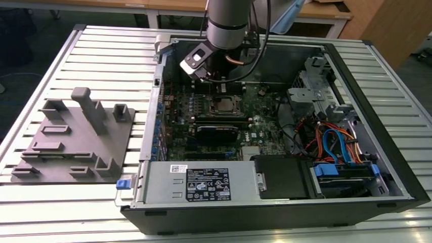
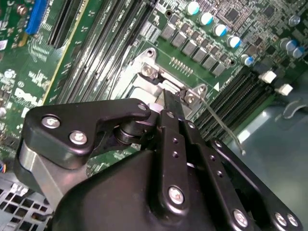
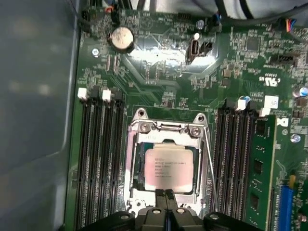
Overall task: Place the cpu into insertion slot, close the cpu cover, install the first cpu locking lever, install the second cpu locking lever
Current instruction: 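Close the cpu cover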
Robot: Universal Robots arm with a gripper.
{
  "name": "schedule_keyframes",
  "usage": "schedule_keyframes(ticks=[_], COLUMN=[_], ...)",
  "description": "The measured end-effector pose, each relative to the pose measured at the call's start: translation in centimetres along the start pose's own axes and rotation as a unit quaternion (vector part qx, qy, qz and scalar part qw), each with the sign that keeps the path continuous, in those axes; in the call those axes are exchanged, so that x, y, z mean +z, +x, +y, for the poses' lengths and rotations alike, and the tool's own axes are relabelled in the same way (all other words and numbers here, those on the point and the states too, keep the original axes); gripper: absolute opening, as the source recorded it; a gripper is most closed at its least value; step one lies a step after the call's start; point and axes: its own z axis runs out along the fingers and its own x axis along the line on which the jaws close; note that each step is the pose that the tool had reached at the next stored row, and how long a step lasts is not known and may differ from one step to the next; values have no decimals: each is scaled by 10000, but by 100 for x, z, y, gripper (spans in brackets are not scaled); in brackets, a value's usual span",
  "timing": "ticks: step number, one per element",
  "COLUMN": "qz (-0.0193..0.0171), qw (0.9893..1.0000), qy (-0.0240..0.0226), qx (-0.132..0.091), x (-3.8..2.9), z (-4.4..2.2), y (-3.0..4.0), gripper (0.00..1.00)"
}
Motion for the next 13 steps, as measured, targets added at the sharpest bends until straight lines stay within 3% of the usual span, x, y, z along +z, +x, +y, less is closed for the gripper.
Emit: schedule_keyframes(ticks=[8, 13], qz=[-11, -6], qw=[10000, 10000], qy=[8, 5], qx=[-1, -1], x=[127, 124], z=[-10, -17], y=[-1, 0], gripper=[10, 10])
